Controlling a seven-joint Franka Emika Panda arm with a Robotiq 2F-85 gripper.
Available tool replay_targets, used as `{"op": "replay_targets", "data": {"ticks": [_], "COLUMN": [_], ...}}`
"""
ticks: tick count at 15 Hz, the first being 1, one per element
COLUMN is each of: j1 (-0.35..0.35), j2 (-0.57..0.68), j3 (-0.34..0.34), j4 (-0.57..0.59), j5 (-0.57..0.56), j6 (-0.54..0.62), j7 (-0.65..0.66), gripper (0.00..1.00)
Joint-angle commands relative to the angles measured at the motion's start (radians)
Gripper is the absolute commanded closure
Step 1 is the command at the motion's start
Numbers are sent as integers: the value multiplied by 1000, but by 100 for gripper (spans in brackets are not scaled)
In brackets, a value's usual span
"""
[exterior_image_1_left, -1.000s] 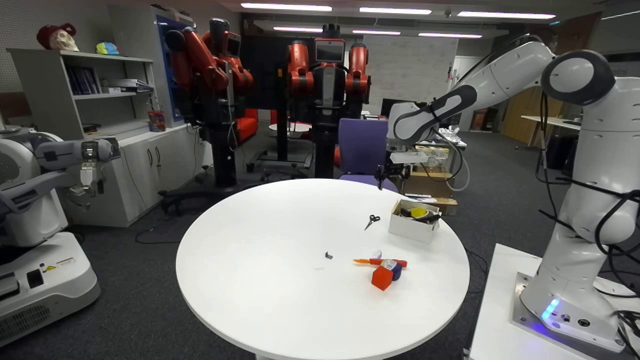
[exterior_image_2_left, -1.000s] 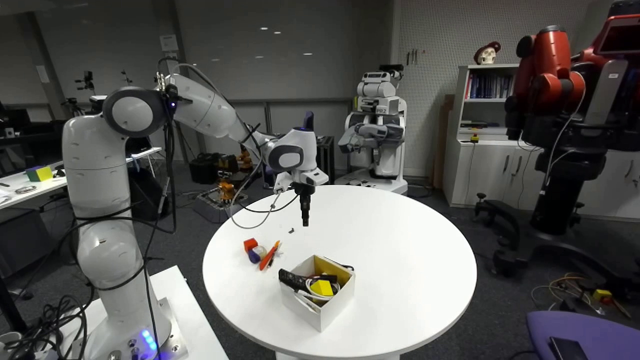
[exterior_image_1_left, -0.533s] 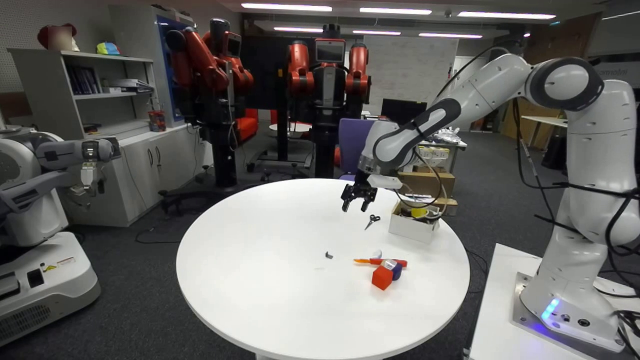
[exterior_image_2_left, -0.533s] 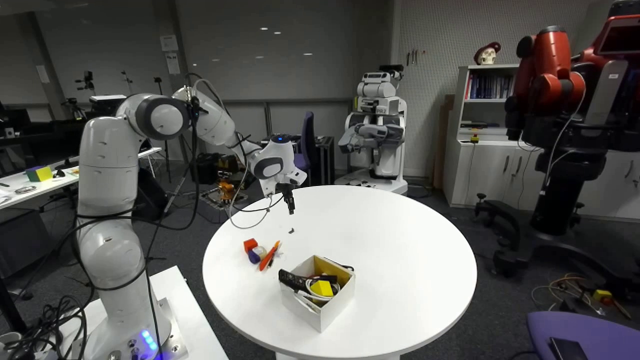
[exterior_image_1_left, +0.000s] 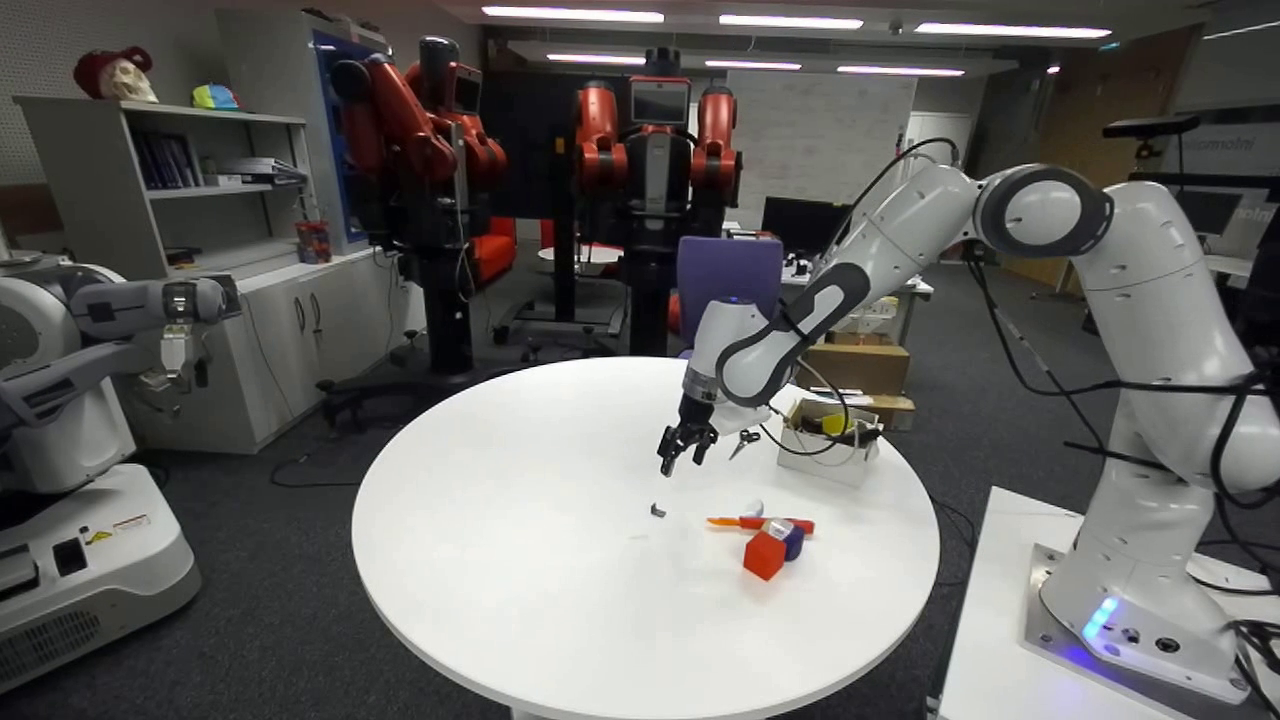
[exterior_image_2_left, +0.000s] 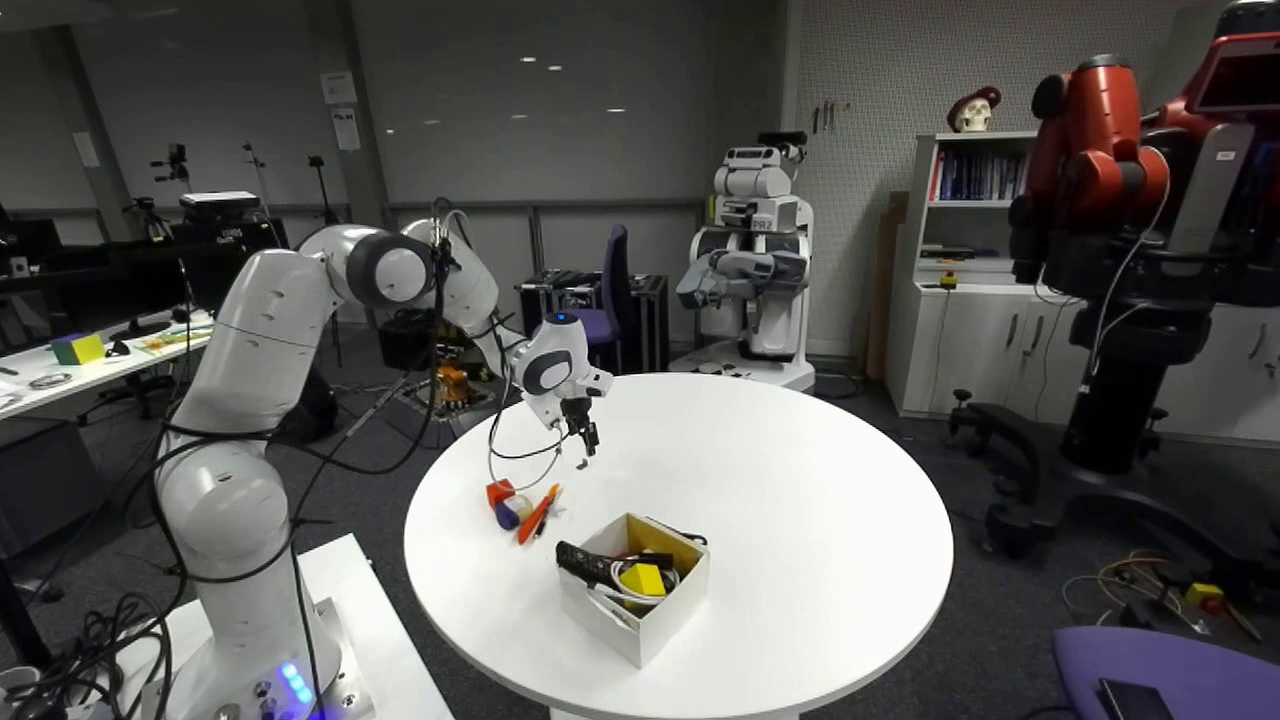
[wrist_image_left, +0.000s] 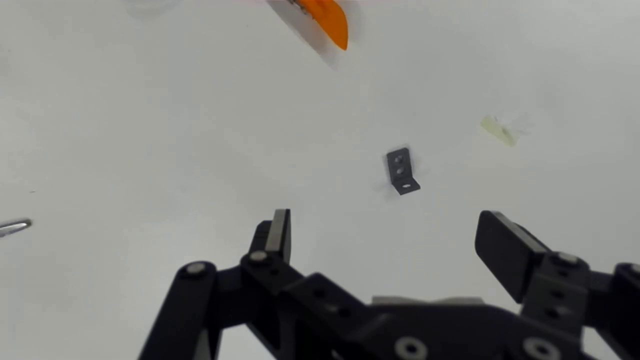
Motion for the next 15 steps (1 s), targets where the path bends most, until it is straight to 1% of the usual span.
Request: {"op": "replay_targets", "data": {"ticks": [1, 6, 12, 15], "j1": [34, 69, 122, 133], "j2": [84, 165, 199, 202], "j3": [-31, -46, -97, -103], "j4": [96, 189, 227, 232], "j5": [-44, -49, -93, -109], "j6": [-8, -32, -99, -130], "j7": [-6, 10, 38, 34], "gripper": [0, 0, 0, 0]}}
